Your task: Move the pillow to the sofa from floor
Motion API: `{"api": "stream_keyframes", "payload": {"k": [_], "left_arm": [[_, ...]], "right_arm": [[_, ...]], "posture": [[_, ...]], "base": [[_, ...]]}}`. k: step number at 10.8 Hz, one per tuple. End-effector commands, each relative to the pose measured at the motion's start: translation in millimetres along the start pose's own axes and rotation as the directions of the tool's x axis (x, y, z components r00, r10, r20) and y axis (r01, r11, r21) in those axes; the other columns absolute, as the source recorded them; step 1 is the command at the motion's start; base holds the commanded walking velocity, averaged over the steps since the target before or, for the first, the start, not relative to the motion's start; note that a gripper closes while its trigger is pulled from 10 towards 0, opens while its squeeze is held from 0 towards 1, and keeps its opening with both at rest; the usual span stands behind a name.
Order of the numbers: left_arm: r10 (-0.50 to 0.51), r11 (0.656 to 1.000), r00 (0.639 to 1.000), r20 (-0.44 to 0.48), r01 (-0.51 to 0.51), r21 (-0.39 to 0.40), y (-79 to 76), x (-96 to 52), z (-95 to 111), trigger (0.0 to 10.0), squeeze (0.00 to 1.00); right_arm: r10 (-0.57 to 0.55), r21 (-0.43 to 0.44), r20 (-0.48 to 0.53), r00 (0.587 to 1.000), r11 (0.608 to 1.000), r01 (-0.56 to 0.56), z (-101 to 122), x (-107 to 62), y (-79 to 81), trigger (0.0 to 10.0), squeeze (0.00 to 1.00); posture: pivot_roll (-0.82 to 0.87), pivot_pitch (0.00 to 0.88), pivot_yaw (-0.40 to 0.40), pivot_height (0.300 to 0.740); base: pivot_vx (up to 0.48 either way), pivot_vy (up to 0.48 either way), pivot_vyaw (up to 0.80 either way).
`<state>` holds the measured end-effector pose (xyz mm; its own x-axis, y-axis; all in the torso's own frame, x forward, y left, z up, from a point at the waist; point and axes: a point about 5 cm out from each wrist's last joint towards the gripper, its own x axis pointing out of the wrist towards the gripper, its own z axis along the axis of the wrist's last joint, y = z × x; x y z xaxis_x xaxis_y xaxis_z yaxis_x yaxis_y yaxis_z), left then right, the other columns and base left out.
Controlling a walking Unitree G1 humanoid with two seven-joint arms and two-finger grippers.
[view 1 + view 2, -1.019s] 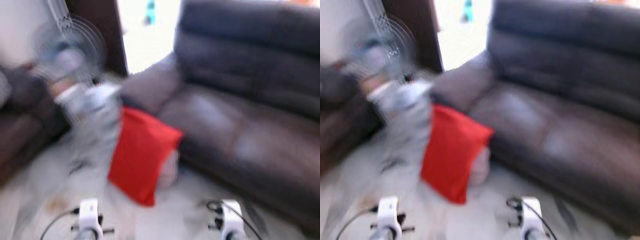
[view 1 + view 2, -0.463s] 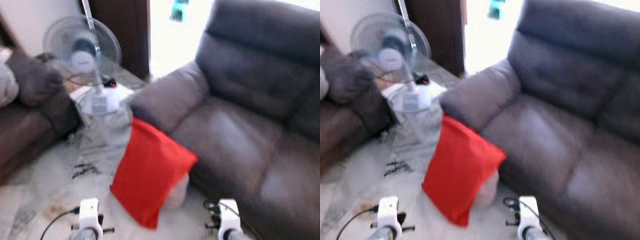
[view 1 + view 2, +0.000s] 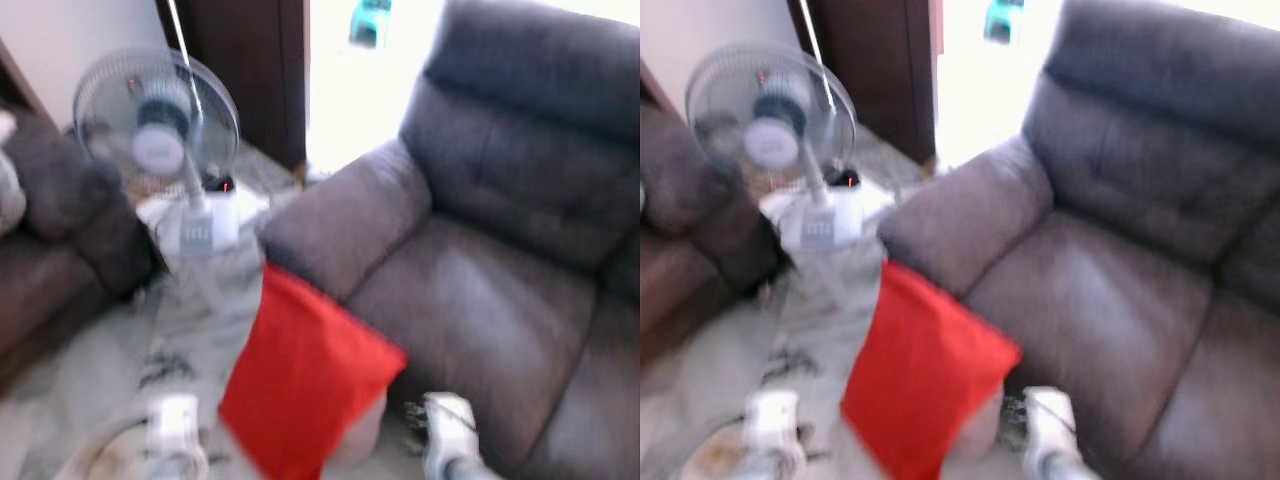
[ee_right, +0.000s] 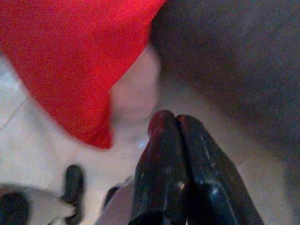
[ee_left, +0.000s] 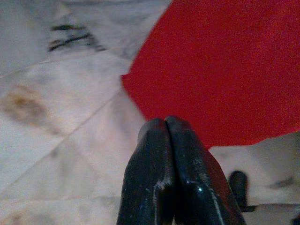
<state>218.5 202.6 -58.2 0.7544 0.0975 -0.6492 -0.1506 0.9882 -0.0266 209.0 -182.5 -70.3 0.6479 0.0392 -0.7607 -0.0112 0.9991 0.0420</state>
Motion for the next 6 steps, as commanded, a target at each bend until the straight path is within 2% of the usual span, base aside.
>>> {"api": "stream_keyframes", "payload": {"k": [1,5,6], "left_arm": [[0.04,0.999,0.999,-0.027,-0.039,0.019,14.1,-2.9,-5.5,10.0,0.0],[0.045,0.999,0.999,-0.03,-0.044,0.019,14.9,-3.1,-6.1,10.0,0.0],[0.045,0.999,0.999,-0.03,-0.044,0.019,15.1,-3.1,-6.0,10.0,0.0]], "right_arm": [[0.021,0.023,-0.004,1.0,1.0,-0.021,-0.7,1.3,10.0,10.0,0.0],[0.009,0.015,-0.012,1.0,1.0,-0.008,0.1,1.6,8.7,10.0,0.0],[0.008,0.028,-0.007,1.0,1.0,-0.008,0.5,1.7,8.7,10.0,0.58]], "posture": [[0.09,0.11,-0.013,0.74],[0.09,0.117,-0.012,0.74],[0.1,0.118,-0.012,0.74]], "base": [[0.0,0.0,0.0],[0.0,0.0,0.0],[0.0,0.0,0.0]]}}
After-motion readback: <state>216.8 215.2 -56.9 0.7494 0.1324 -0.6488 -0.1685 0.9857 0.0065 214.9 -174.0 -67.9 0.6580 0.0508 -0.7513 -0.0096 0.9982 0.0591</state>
